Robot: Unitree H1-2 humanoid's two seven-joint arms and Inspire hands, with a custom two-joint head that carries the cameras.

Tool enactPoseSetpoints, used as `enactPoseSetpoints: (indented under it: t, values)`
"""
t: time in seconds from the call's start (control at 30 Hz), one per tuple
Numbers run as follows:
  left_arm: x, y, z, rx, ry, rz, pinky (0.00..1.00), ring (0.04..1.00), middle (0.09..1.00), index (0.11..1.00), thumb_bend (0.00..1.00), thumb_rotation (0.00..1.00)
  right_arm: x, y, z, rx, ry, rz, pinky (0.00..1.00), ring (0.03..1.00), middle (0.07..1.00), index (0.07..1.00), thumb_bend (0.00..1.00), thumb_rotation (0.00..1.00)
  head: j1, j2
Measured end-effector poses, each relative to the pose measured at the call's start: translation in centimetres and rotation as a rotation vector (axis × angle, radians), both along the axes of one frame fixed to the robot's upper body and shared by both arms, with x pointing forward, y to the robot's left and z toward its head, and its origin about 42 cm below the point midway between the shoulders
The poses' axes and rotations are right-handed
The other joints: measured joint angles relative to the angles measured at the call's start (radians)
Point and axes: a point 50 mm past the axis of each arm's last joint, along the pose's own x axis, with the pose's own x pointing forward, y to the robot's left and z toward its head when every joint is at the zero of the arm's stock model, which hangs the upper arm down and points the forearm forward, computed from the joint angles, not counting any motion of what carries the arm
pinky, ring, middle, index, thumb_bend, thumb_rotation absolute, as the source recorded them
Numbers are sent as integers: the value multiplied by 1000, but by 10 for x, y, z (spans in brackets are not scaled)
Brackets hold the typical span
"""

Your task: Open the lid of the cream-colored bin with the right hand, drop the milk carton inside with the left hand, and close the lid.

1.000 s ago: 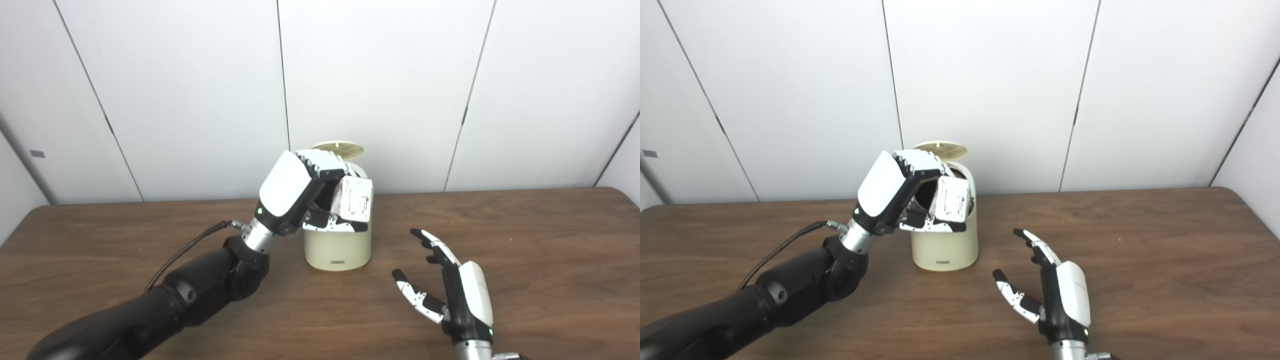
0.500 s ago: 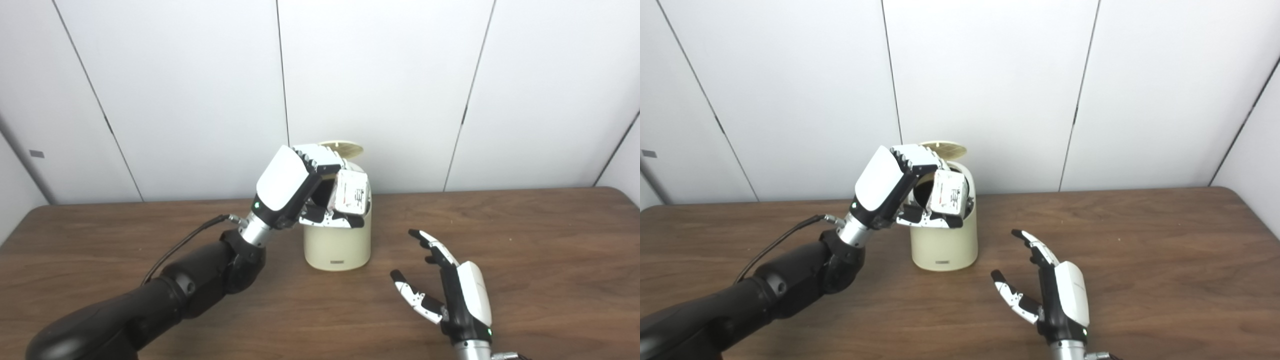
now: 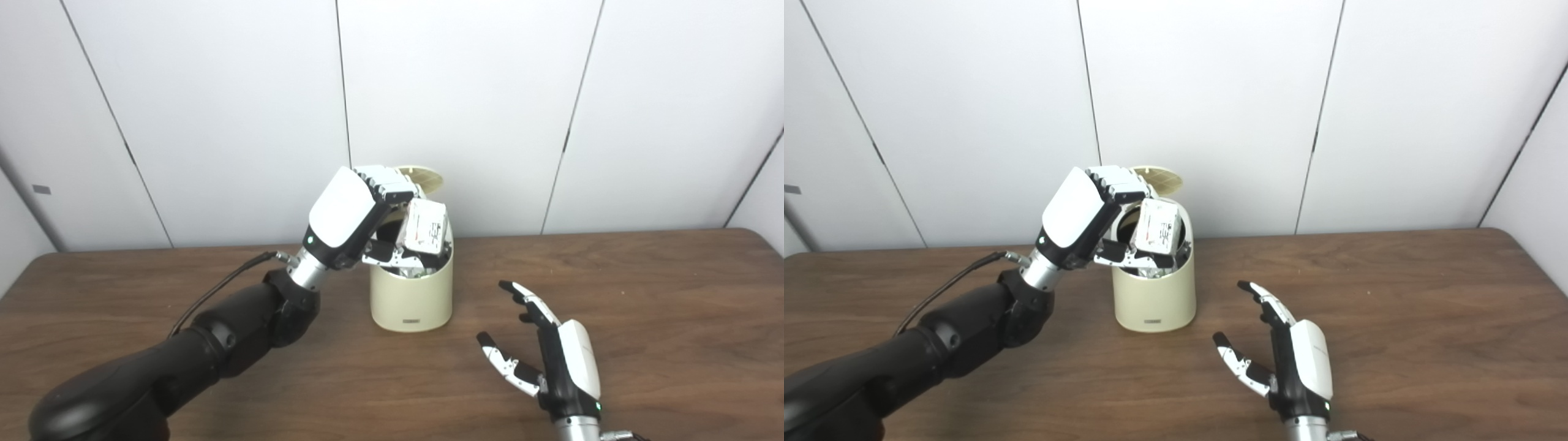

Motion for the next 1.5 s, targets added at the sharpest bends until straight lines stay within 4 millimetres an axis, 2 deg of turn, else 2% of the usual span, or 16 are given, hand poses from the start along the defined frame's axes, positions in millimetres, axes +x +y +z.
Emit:
enactPoseSetpoints:
  t: [0.47,0.6,0.67,0.87,1.0,1.17,1.37,1.5]
  values:
    - [4,7,5,18,-14,17,429,510,478,451,502,0,0,0,0,3,-1,-3,697,812,838,816,235,393,0,-3]
    - [7,12,2,36,-14,40,420,509,474,452,502,0,0,0,0,5,-1,-2,693,811,835,811,237,366,-2,-3]
    - [8,13,2,40,-15,48,416,509,473,453,502,0,0,0,0,5,-1,-2,700,814,837,814,238,396,-5,-2]
    - [10,16,-1,47,-13,68,430,511,476,450,502,0,0,0,0,2,3,2,697,810,835,814,234,351,-15,3]
    - [10,15,-1,46,-11,69,432,510,476,450,502,0,0,0,0,-3,2,2,694,807,834,811,239,343,-18,5]
    - [11,13,-4,38,-1,75,412,494,476,459,503,0,-1,1,0,-9,-2,3,694,808,835,813,241,379,-26,14]
    - [8,6,-14,-10,48,86,411,496,482,452,503,0,-2,1,1,-12,-2,4,694,808,833,810,243,324,-25,17]
    - [5,3,-21,-33,80,90,423,495,481,455,503,0,-2,1,1,-13,-1,4,692,808,835,812,241,356,-28,17]
